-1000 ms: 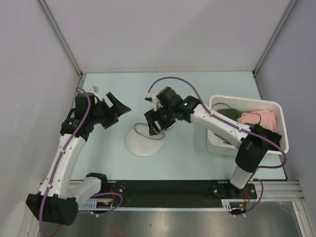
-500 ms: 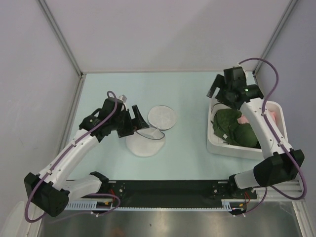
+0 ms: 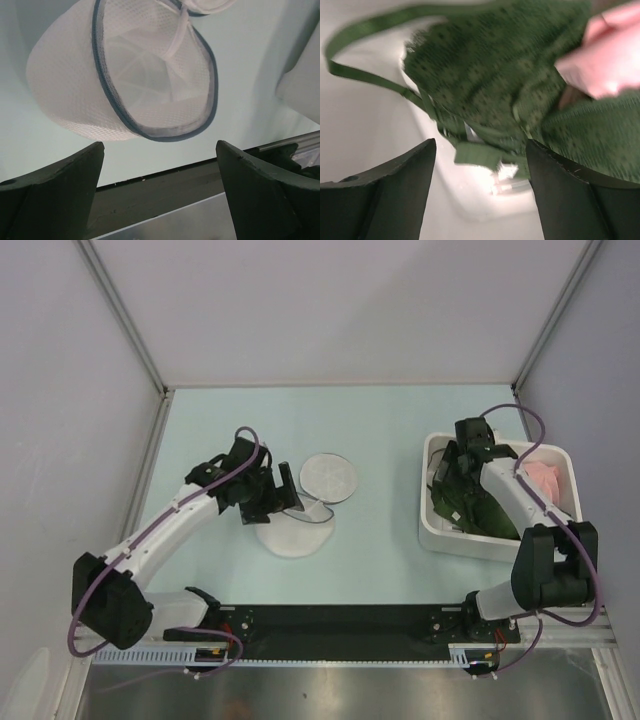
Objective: Place the bra in the laundry bag and zip it closed
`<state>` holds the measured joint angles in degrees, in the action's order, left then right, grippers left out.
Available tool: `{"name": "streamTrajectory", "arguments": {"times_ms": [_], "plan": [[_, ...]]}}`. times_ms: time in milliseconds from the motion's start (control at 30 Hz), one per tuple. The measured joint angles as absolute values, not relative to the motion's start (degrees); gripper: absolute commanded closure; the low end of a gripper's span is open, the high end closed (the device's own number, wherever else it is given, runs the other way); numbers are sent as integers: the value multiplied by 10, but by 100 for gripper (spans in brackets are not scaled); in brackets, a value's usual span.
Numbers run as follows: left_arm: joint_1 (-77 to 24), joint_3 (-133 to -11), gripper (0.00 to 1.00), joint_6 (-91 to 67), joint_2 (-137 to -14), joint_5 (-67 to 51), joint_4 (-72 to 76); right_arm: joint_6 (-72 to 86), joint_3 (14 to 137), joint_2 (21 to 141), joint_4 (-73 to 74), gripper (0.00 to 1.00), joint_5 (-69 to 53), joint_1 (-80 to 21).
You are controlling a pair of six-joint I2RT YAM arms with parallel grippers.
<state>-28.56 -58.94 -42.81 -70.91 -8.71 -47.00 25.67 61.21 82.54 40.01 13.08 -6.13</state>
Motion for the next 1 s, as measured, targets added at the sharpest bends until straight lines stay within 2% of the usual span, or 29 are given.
{"name": "streamTrajectory", "arguments": {"times_ms": [267,300,333,467,500,533,567,600,700,733,767,833,967,1000], "plan": [[-266,-589,11,-374,-781,-90,-472,217,613,905,322,23,131,-73],[-257,-589,15,-367,-786,-91,-472,214,613,913,320,25,131,-74],[-249,-589,27,-359,-790,-92,-472,210,613,921,318,27,131,-77],[-231,-589,49,-333,-804,-92,-472,200,613,924,300,28,141,-84],[-228,-589,56,-327,-810,-93,-472,196,612,924,296,32,143,-85],[-223,-589,69,-321,-815,-94,-472,194,611,924,291,33,148,-87],[-219,-589,74,-316,-819,-96,-472,192,610,925,287,34,152,-89],[-209,-590,79,-306,-825,-97,-473,192,609,926,281,40,156,-92],[-176,-595,87,-294,-830,-91,-477,194,599,931,265,45,166,-97],[-165,-601,92,-290,-830,-88,-482,195,594,933,260,46,171,-100],[-154,-609,95,-287,-829,-80,-488,195,590,934,255,46,177,-102],[-136,-629,94,-280,-827,-60,-498,198,588,934,249,56,188,-106],[-110,-670,88,-270,-810,-1,-518,208,583,934,246,75,211,-113],[-105,-677,82,-268,-804,12,-520,211,582,933,245,76,216,-113]]}}
